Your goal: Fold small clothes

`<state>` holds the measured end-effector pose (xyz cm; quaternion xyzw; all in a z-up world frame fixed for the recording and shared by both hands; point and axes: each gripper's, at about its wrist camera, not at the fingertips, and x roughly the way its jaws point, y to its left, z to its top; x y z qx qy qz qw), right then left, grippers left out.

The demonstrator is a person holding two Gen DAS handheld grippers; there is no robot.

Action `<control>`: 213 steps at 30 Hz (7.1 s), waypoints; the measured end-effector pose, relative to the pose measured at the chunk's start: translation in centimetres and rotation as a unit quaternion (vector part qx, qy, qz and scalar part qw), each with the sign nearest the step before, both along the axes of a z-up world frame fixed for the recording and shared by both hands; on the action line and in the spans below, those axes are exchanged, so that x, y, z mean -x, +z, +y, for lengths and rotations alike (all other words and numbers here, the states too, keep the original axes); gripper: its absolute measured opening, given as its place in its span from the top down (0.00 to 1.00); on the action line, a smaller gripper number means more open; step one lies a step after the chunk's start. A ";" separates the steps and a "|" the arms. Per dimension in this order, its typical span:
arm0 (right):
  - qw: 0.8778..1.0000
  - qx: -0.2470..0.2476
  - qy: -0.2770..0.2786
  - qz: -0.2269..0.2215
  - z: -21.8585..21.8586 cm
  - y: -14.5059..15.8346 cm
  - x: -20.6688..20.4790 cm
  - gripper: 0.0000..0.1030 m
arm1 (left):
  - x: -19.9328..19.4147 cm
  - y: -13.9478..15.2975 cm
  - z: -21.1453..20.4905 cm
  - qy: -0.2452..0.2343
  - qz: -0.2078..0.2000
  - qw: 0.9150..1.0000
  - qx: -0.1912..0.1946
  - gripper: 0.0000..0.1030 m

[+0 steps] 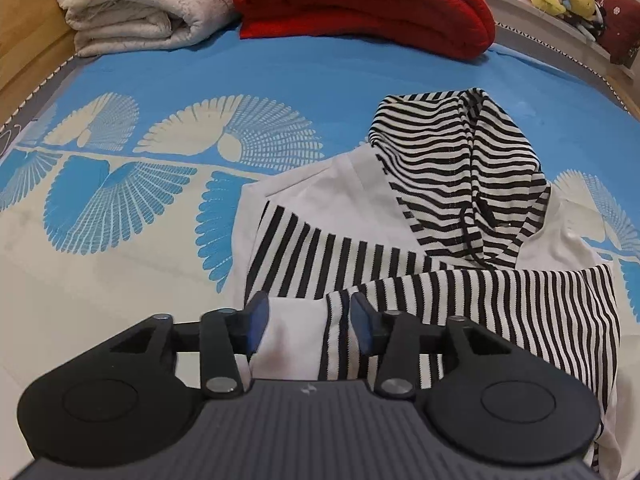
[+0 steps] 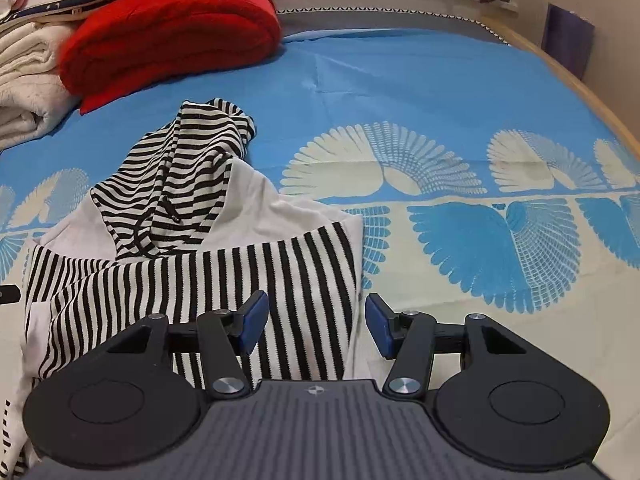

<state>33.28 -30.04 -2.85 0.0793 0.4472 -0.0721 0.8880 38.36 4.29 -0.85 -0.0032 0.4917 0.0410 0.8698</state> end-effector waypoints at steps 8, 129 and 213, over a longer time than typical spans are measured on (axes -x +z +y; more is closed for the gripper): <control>1.000 -0.006 0.007 -0.005 -0.6 0.7 0.6 0.46 | -0.1 0.7 -0.3 -0.002 -0.031 1.000 -0.006 0.50; 0.973 -0.204 -0.022 0.107 0.7 -5.6 1.0 0.48 | -0.3 -4.2 6.1 0.082 0.124 0.957 0.248 0.57; 0.978 -0.190 -0.082 -0.004 -4.8 -3.0 31.1 0.50 | 32.9 3.1 10.9 -0.031 -0.054 0.985 0.161 0.71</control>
